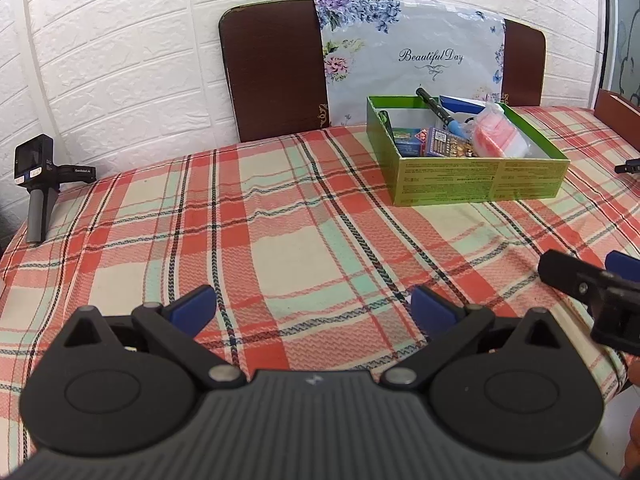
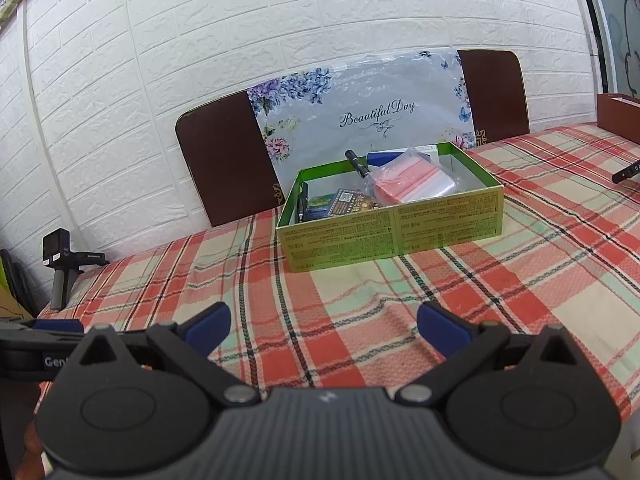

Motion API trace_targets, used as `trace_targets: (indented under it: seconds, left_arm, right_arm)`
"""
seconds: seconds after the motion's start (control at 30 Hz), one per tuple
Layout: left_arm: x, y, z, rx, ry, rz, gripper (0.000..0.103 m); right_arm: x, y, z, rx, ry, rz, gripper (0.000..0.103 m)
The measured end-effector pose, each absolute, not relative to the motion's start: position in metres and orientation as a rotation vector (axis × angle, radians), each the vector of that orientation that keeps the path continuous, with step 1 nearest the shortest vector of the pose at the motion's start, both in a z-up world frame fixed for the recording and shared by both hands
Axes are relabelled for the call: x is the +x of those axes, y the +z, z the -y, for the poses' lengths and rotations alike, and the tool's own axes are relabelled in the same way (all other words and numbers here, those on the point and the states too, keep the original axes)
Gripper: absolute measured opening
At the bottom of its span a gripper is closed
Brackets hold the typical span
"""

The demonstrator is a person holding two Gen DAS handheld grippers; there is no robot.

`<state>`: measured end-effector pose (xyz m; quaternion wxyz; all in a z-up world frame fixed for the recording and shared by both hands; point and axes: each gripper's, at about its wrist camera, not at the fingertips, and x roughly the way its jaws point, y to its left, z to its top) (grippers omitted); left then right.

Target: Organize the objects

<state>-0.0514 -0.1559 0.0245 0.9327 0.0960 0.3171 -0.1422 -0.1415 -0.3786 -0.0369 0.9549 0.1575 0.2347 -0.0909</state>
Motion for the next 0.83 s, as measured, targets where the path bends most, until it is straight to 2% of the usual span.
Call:
trace_targets:
  seconds: [0.6, 0.83]
  left_arm:
    - [-0.0502, 0.0214, 0.1583, 0.186, -0.307, -0.690, 0.103]
    - [-0.0546, 0.0242, 0.1582, 0.178, -0.318, -0.647, 0.103]
  right_arm:
    - [-0.1408, -0.0418, 0.3800, 0.325, -0.181, -0.486, 0.103]
    - [-0.1412, -0.0418, 0.3785, 0.325, -0.183, -0.487, 0.103]
